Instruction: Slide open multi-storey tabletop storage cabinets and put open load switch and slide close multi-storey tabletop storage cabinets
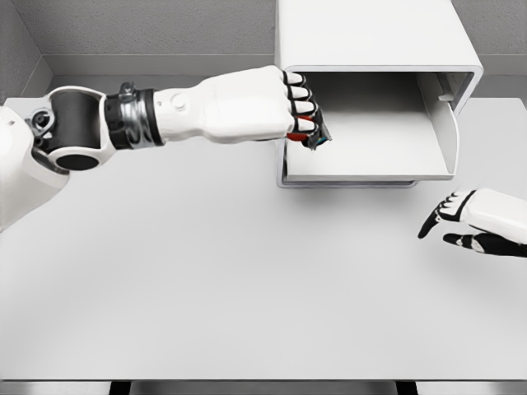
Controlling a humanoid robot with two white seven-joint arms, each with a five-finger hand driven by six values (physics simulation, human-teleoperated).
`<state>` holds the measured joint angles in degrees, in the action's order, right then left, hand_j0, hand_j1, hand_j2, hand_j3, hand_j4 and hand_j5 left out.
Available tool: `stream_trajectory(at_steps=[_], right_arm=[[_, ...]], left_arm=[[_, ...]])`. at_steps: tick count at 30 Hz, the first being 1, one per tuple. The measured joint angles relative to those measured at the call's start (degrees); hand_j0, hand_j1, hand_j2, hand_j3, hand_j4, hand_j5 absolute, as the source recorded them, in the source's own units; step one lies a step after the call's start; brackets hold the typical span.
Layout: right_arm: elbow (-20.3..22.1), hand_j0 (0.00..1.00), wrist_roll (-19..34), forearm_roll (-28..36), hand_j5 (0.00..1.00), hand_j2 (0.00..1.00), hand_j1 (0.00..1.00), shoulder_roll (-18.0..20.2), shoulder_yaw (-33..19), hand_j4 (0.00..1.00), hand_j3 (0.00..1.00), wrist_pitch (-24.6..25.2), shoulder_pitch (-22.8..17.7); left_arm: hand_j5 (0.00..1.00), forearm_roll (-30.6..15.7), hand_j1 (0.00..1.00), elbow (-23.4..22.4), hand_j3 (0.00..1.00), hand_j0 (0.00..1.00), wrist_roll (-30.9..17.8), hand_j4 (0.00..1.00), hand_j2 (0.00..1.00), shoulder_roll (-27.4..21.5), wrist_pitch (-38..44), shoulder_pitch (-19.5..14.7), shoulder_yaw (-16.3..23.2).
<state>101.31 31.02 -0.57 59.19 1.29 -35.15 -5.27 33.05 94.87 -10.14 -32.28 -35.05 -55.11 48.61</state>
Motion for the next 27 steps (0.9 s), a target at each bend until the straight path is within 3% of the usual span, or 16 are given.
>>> stream_trajectory(at_steps=[13, 27], right_arm=[[0.0, 0.56, 0.1, 0.1, 0.56, 0.56, 0.56, -0.1, 1.4, 0.56, 0.56, 0.0, 0.0], [0.0, 0.56, 0.2, 0.0, 0.56, 0.56, 0.56, -0.2, 2.3, 0.56, 0.56, 0.0, 0.3]], left_arm=[[0.49, 0.0, 0.49, -5.7, 0.49, 0.49, -2.0, 0.49, 0.49, 5.5, 0.0, -3.8, 2.1], [0.5, -0.1, 0.5, -16.4, 0.5, 0.5, -4.3, 0.5, 0.5, 15.1, -0.1, -8.5, 4.7]])
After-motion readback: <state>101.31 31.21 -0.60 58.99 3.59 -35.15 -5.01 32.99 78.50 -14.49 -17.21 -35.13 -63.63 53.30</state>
